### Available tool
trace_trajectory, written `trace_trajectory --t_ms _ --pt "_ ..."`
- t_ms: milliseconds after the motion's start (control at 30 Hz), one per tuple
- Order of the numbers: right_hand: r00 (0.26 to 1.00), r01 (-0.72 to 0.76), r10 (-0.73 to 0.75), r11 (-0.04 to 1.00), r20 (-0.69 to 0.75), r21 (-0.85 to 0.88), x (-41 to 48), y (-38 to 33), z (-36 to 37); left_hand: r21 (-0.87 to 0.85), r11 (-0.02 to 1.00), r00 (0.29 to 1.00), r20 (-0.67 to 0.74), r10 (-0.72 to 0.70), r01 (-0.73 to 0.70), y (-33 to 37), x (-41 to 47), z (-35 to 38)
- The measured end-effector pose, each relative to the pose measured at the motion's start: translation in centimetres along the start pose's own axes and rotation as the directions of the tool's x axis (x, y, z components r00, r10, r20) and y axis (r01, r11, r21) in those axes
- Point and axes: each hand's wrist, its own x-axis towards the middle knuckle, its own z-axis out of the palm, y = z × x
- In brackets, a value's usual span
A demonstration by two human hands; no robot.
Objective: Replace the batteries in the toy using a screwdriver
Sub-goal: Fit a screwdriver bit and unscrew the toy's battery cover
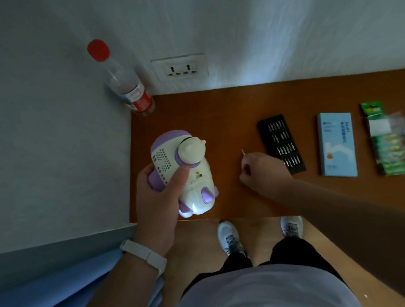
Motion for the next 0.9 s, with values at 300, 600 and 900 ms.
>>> trace_trajectory --t_ms 300,600,900 --pt "0.999 0.012 -0.013 0.999 -0.033 -0.036 0.4 0.1 0.7 -0.038 0.999 1.0 0.011 0.002 -0.002 -0.4 -0.4 -0.5" --pt "0.994 -0.012 0.032 0.983 -0.107 0.185 -4.0 -1.8 -4.5 -0.045 0.997 0.996 0.058 0.071 -0.068 1.3 -1.1 0.4" --pt "0.975 0.03 0.066 0.908 -0.214 0.418 -10.2 -7.0 -12.3 -0.099 0.981 0.977 0.118 0.178 -0.166 5.5 -3.2 3.9"
